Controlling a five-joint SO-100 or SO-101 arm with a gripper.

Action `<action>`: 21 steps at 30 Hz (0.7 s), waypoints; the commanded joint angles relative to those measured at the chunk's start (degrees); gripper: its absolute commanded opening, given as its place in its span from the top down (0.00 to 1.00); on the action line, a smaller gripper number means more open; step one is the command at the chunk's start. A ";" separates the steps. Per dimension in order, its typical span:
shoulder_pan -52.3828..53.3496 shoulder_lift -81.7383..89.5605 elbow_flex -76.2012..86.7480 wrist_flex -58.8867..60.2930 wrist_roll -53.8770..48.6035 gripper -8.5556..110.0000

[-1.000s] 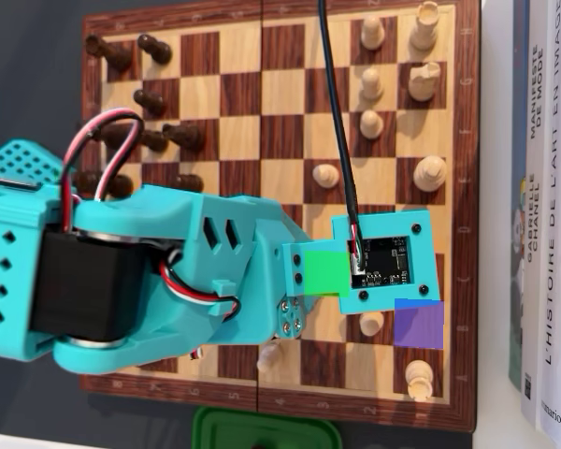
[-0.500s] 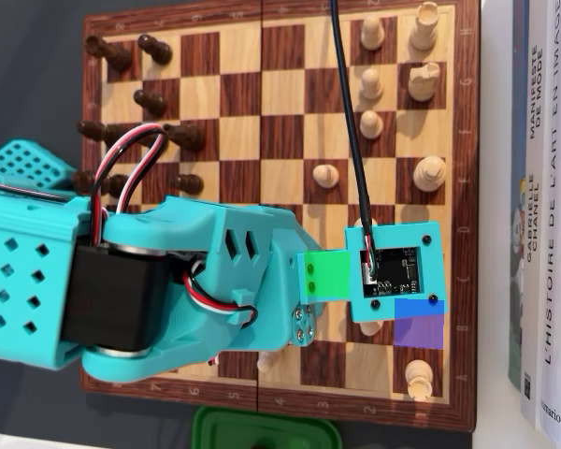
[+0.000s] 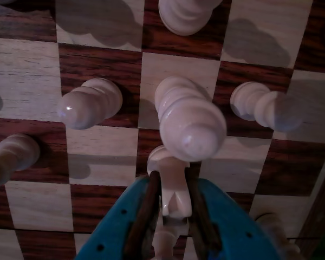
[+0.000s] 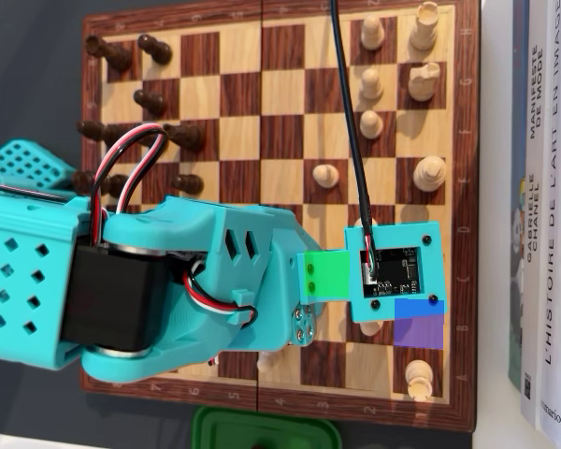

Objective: Play chess

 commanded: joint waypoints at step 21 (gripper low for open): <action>0.26 0.35 -2.11 0.09 -0.44 0.80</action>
